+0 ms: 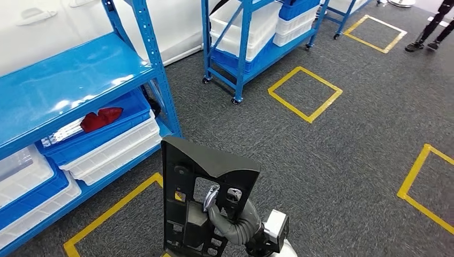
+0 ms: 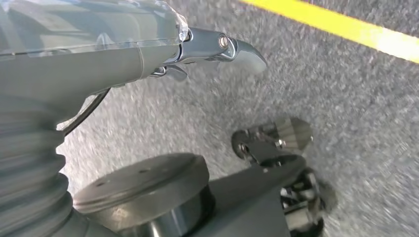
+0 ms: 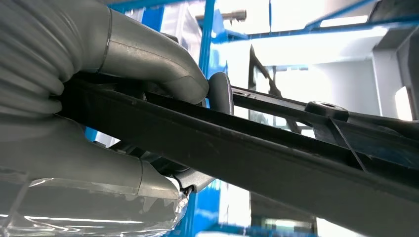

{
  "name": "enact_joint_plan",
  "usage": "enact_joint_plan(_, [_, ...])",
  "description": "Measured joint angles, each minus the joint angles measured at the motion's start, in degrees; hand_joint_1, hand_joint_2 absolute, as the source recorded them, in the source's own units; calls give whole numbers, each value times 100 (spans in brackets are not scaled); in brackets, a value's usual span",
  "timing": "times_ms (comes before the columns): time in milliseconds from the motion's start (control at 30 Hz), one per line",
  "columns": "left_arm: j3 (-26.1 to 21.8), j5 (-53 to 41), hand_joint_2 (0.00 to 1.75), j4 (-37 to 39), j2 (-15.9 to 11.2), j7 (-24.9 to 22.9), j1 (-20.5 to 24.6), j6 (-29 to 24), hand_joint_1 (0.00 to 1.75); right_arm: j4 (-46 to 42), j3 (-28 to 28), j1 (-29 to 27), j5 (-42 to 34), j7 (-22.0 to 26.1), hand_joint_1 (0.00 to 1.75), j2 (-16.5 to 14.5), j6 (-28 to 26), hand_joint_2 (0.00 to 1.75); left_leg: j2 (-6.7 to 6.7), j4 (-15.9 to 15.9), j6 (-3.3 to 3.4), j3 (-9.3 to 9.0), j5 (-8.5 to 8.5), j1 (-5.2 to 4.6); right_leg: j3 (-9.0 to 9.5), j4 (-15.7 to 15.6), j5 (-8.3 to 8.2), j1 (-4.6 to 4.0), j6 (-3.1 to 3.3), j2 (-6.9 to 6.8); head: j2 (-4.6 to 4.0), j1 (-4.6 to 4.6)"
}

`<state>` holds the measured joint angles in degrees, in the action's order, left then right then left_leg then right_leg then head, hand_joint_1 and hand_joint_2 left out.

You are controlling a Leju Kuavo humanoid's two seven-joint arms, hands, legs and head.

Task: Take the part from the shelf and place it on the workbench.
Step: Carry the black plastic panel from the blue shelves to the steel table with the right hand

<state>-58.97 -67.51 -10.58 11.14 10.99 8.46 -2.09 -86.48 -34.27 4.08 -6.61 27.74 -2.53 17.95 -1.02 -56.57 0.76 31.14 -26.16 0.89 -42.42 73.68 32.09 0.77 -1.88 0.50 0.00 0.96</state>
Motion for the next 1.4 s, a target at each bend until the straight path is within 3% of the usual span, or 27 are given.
enact_joint_plan(33, [0,-8,175,0,0,-7,-3,-2,0,1,1,-14,-1,2,136,6,-2,175,-88,-2,4,0,-7,-10,-62,140,5,2,-2,-17,0,0])
enact_joint_plan(67, [1,-15,175,0,0,-16,2,-3,0,1,1,-26,-1,3,136,12,-3,175,-166,-5,1,-4,-14,-15,5,29,-98,1,6,-36,0,0])
enact_joint_plan(100, [1,-19,175,0,0,-29,11,-3,0,0,2,-32,-1,5,136,17,-3,175,-236,-7,-6,-11,-24,-21,190,-306,-276,-3,23,-76,0,0])
enact_joint_plan(167, [2,-24,175,0,2,-57,29,-7,0,-3,2,-34,0,13,136,21,-5,175,-349,-13,-38,-36,-50,-43,656,-1156,-571,-43,96,-296,0,0])
enact_joint_plan(233, [2,-26,175,0,2,-79,41,-12,0,-10,4,-35,5,28,136,22,-11,175,-439,-14,-92,-57,-72,-65,857,-1553,-654,-97,179,-414,0,0])
enact_joint_plan(300, [2,-27,175,0,2,-93,56,-15,0,-21,5,-51,18,47,136,25,-18,175,-533,0,-154,-83,-83,-73,845,-1581,-669,-111,245,-300,0,0])
enact_joint_plan(333, [2,-28,175,0,2,-95,66,-15,0,-32,7,-66,26,55,136,25,-23,175,-507,-18,-185,-90,-115,-64,853,-1609,-686,-98,278,-242,0,0])
enact_joint_plan(400, [2,-36,175,0,1,-91,72,-15,0,-61,9,-85,47,62,136,20,-38,175,-272,-341,-237,29,-347,-43,876,-1664,-726,-58,349,-126,0,1])
enact_joint_plan(467, [2,-48,175,0,1,-88,47,-11,0,-79,10,-99,69,61,136,10,-71,175,-12,-1112,-271,375,-742,-28,873,-1672,-740,-50,386,4,0,2])
enact_joint_plan(500, [2,-57,175,0,1,-89,29,-7,0,-81,11,-112,79,58,136,7,-89,175,32,-1488,-283,555,-879,-26,870,-1669,-742,-52,392,84,0,2])
enact_joint_plan(533, [2,-68,175,0,1,-90,16,-2,0,-82,12,-126,86,56,136,6,-102,175,46,-1683,-292,658,-900,-24,870,-1663,-742,-55,392,164,0,2])
enact_joint_plan(567, [2,-78,175,0,1,-90,9,1,0,-85,13,-139,91,53,136,6,-109,175,52,-1671,-294,667,-814,-20,872,-1655,-742,-55,390,244,0,2])
enact_joint_plan(633, [2,-92,175,0,-2,-89,12,4,0,-110,15,-154,95,52,136,6,-110,175,126,-1001,-287,379,-385,-1,877,-1624,-733,-50,374,407,0,2])
enact_joint_plan(700, [4,-98,175,0,-3,-87,23,5,0,-144,15,-155,98,50,136,4,-110,175,396,-293,-262,60,-126,34,847,-1575,-722,-45,325,546,0,1])
enact_joint_plan(767, [10,-103,175,0,-3,-82,27,7,0,-169,17,-162,109,46,136,-1,-111,175,572,-100,-216,-20,-127,29,784,-1544,-737,-26,241,662,0,1])
enact_joint_plan(833, [24,-112,175,0,3,-77,29,10,0,-196,21,-185,125,43,136,-4,-114,175,476,-81,-145,-16,-97,14,738,-1548,-768,-15,152,777,0,1])
enact_joint_plan(867, [32,-117,175,-1,8,-75,37,13,0,-209,26,-198,131,43,136,-4,-116,175,409,-63,-107,-23,-80,18,716,-1525,-752,-29,120,720,0,1])
enact_joint_plan(900, [40,-123,175,-1,14,-73,50,16,0,-225,30,-206,137,43,136,-3,-119,175,336,-39,-68,-28,-62,25,656,-1409,-676,-44,96,572,0,-1])
enact_joint_plan(967, [48,-134,175,-2,20,-71,59,22,0,-251,34,-216,147,40,136,-3,-125,175,178,-14,-14,-34,-52,7,375,-819,-343,-60,64,173,0,-2])
enact_joint_plan(1000, [48,-137,175,-2,21,-72,49,21,0,-260,34,-221,154,38,136,-3,-127,175,89,-14,5,-32,-57,-8,171,-397,-148,-53,50,58,0,-2])
enact_joint_plan(1067, [49,-140,175,-2,18,-80,23,9,0,-271,46,-253,165,25,136,-3,-134,175,-90,-15,19,-34,-71,-31,-81,128,-5,-39,33,-5,0,-2])
enact_joint_plan(1100, [50,-140,175,-2,17,-84,21,2,0,-280,59,-273,172,15,136,-3,-138,175,-170,-16,18,-39,-79,-35,-28,46,-102,-35,34,-29,0,-2])
enact_joint_plan(1133, [52,-142,175,-2,17,-87,25,-3,0,-294,74,-290,177,6,136,-3,-142,175,-238,-16,10,-51,-89,-37,150,-274,-279,-36,46,-81,0,-2])
enact_joint_plan(1200, [60,-146,175,-2,18,-89,35,-8,0,-342,96,-304,185,-3,136,-4,-154,175,-346,-23,-29,-82,-119,-56,625,-1125,-579,-75,115,-335,0,-2])
enact_joint_plan(1267, [70,-152,175,-2,18,-89,38,-12,0,-397,111,-315,191,-5,136,-8,-174,175,-441,-30,-84,-106,-151,-82,831,-1529,-646,-130,206,-478,0,-2])
enact_joint_plan(1333, [82,-160,175,-2,18,-89,52,-17,0,-437,141,-349,203,-7,136,-12,-188,175,-549,-20,-141,-134,-177,-89,828,-1568,-645,-147,279,-365,0,-2])
enact_joint_plan(1400, [90,-175,175,-2,17,-90,73,-26,0,-477,176,-386,219,-10,136,-22,-188,175,-443,-145,-195,-113,-300,-67,851,-1620,-674,-124,348,-241,0,-2])
